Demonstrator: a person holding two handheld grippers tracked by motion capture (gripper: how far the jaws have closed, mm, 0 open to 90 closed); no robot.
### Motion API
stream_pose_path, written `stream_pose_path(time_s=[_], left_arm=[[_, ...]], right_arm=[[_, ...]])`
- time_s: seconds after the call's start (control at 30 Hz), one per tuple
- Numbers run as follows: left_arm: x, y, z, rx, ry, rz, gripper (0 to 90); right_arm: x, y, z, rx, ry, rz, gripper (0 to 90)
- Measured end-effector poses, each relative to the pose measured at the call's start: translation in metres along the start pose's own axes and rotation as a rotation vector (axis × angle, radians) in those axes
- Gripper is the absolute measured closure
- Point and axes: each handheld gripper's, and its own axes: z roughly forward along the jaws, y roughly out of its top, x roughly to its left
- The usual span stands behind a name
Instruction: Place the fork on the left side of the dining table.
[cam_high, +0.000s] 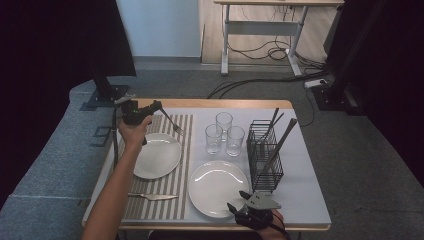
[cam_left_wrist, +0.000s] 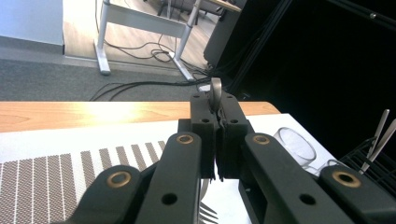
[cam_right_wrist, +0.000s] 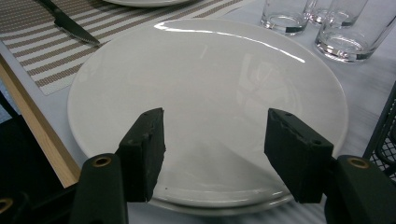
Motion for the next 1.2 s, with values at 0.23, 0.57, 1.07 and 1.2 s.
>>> stream_pose_path(time_s=[0.23,0.57,1.07,1.2], left_arm=[[0.001,-0.001,0.003,-0.008,0.008,0.004,87.5],[0.004,-0.003,0.007,-0.012,0.02,-0.001,87.4],[0.016,-0.009,0.02,-0.01,0.046,-0.006,87.5],[0.019,-0.012,0.025,-0.005,0.053,-0.013,87.5]], right_arm=[[0.0,-0.001,0.0,0.002,-0.002,0.001,38.4],[-0.001,-0.001,-0.001,0.001,-0.003,0.005,38.5],[0.0,-0.002,-0.001,0.003,-0.001,0.004,38.5],[-0.001,-0.002,-0.001,0.003,-0.003,0.005,38.5]])
